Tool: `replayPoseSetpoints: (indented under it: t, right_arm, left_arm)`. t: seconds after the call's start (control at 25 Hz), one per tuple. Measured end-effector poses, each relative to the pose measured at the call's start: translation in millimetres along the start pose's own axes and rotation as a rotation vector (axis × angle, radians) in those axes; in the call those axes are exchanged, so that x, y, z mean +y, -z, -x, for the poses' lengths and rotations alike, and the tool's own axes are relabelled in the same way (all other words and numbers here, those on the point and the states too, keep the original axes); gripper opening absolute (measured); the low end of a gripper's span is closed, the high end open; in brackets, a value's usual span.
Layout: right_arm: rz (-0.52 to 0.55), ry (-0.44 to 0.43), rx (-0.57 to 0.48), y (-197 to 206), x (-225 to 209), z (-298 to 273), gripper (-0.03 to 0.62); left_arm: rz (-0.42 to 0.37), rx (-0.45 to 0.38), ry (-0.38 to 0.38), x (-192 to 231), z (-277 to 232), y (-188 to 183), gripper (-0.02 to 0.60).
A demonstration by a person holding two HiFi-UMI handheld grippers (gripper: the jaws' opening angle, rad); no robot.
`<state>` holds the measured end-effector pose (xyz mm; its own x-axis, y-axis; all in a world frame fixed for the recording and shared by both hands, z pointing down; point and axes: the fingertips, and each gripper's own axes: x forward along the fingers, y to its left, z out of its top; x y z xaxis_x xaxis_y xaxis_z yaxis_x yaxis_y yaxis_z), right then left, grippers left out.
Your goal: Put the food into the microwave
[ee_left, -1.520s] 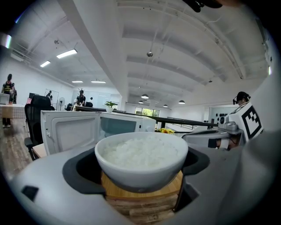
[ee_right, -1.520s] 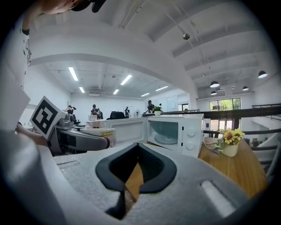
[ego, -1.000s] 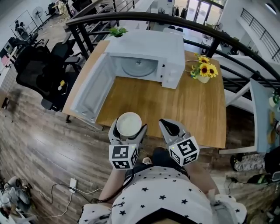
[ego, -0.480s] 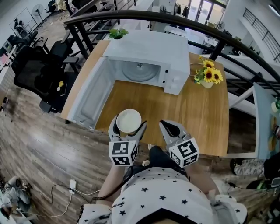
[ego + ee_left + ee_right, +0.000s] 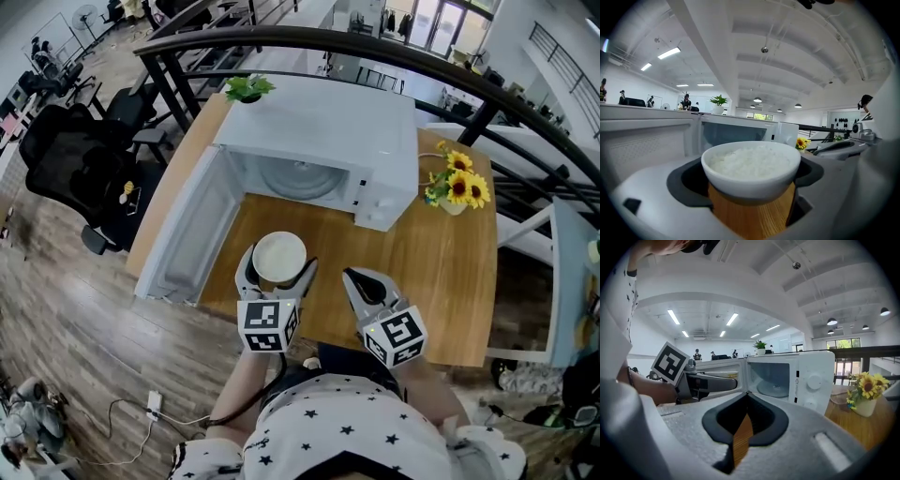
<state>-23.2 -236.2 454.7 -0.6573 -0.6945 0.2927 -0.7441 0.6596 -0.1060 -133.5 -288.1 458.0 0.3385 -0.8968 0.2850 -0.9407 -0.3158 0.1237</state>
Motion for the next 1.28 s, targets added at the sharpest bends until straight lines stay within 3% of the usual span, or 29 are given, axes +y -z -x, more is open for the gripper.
replayPoseSetpoints:
  t: [0.52,1.28]
  right_arm:
    - [-0.040,-0.008,0.043,11.2,-41.0,-46.4,0.006]
    - [-0.061,-0.025,0.105,34.0,-67.3,-87.0,0.006]
  left_arm:
    - [-0.020,0.046,-0.013,28.2,-95.0,5.0,0.500]
    - [-0.065,0.113,-0.024,60.0,-192.9,21.6,0.500]
